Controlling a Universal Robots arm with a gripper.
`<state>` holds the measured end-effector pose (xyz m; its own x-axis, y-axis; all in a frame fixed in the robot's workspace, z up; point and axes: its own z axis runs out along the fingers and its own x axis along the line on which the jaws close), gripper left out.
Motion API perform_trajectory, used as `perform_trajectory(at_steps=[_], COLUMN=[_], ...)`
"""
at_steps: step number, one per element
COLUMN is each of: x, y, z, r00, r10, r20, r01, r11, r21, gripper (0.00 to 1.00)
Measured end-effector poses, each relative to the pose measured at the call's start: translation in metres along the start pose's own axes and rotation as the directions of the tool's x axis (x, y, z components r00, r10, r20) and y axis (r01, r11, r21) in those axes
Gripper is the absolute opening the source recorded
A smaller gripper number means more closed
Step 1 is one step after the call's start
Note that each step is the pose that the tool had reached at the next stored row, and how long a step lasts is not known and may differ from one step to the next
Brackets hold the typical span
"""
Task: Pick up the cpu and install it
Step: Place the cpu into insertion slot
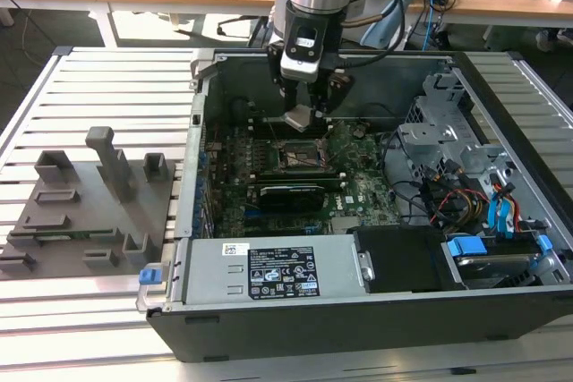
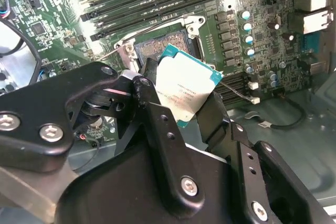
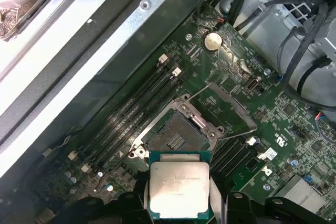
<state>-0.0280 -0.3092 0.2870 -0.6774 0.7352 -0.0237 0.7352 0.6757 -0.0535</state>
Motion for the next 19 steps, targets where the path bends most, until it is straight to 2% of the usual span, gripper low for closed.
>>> perform_trajectory(at_steps=[8, 16, 19], x=[-0.0001, -0.0001, -0.0001], y=[0.0001, 0.0001, 0.0001], z=[0.0001, 0.0001, 0.0001], r00=[0.9985, 0.9946, 0.9911], r10=[0.056, 0.104, 0.133], r20=[-0.0008, -0.0012, -0.0021], r01=[-0.056, -0.104, -0.133], r11=[0.9985, 0.9945, 0.9911], r21=[0.0032, 0.0062, 0.0076], gripper=[0.55, 0.55, 0.55])
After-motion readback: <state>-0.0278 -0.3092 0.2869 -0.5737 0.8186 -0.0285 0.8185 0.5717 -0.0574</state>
